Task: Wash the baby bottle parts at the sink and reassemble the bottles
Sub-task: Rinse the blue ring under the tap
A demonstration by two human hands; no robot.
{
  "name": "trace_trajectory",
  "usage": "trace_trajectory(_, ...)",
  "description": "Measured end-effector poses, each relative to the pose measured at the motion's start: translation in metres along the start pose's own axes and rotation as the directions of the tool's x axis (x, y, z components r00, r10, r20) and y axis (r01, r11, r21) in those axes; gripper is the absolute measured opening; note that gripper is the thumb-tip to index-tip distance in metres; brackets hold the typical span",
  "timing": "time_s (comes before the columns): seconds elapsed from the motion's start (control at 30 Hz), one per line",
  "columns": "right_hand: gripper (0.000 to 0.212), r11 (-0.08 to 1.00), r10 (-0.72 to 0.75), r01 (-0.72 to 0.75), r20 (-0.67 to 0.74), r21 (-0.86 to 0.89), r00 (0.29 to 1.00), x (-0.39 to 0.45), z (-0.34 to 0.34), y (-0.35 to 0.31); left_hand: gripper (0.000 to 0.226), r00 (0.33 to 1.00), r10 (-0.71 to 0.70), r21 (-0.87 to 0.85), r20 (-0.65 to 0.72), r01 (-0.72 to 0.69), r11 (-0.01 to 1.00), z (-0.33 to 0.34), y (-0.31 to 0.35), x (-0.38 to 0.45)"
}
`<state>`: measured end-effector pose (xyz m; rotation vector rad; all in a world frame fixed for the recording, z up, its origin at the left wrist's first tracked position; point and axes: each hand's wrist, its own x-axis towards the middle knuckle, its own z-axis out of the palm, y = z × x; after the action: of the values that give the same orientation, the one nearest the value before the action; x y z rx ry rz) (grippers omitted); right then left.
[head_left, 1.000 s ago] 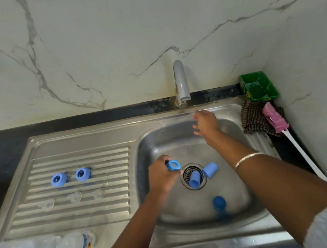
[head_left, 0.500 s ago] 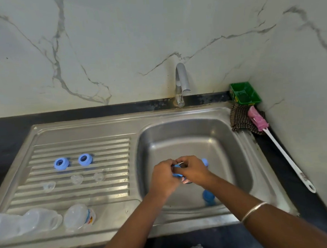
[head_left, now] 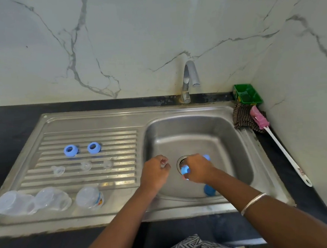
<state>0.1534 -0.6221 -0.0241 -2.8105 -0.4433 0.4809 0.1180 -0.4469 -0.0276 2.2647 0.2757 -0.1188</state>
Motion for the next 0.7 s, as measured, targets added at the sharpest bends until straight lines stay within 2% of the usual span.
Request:
trace_trajectory(0.03,0.035,1.000,0.003,-0.003,0.024,-0.011,1.000,-0.001,0.003,0.000,0.020,1.000,-0.005,-0.002,-0.002,0.005,1.000,-0.001,-0.002,0.000)
trace_trajectory(0.07,0.037,0.999,-0.010,0.010,-0.013,0.031,1.000,0.000,0.006,-0.002,0.021,1.000,-0.007,-0.004,-0.006,0.007,1.000,-0.003,-0.004,0.000)
trace_trajectory(0.13,0.043,0.985,-0.033,0.059,-0.160,0.159,0.986,0.002,0.004,-0.010,0.021,1.000,0.004,0.009,-0.026,-0.004,1.000,-0.006,-0.007,0.000)
trace_trajectory(0.17,0.045,0.982,-0.031,0.064,-0.184,0.177,0.982,0.004,0.003,-0.014,0.021,0.999,0.004,0.018,-0.037,-0.004,1.000,-0.008,-0.009,0.000)
trace_trajectory(0.23,0.044,0.985,0.023,0.000,-0.135,0.174,0.991,0.008,0.000,-0.020,0.019,0.999,-0.031,-0.003,-0.035,0.031,1.000,-0.011,-0.012,0.001)
trace_trajectory(0.37,0.049,0.946,0.108,-0.043,-0.188,0.321,0.976,0.018,-0.006,-0.027,0.016,0.989,-0.139,-0.173,-0.056,0.127,0.977,-0.020,-0.016,0.005)
trace_trajectory(0.5,0.033,0.901,0.128,-0.061,-0.129,0.430,0.983,0.037,-0.014,-0.044,0.014,0.974,-0.205,-0.261,-0.093,0.175,0.949,-0.030,-0.022,0.009)
trace_trajectory(0.57,0.037,0.884,0.086,-0.007,-0.148,0.467,0.985,0.050,-0.021,-0.059,0.014,0.968,-0.231,-0.283,-0.101,0.195,0.939,-0.033,-0.027,0.010)
trace_trajectory(0.7,0.051,0.908,-0.127,0.169,-0.131,0.383,0.983,0.083,-0.034,-0.096,0.011,0.958,-0.270,-0.333,-0.096,0.225,0.916,-0.036,-0.039,0.010)
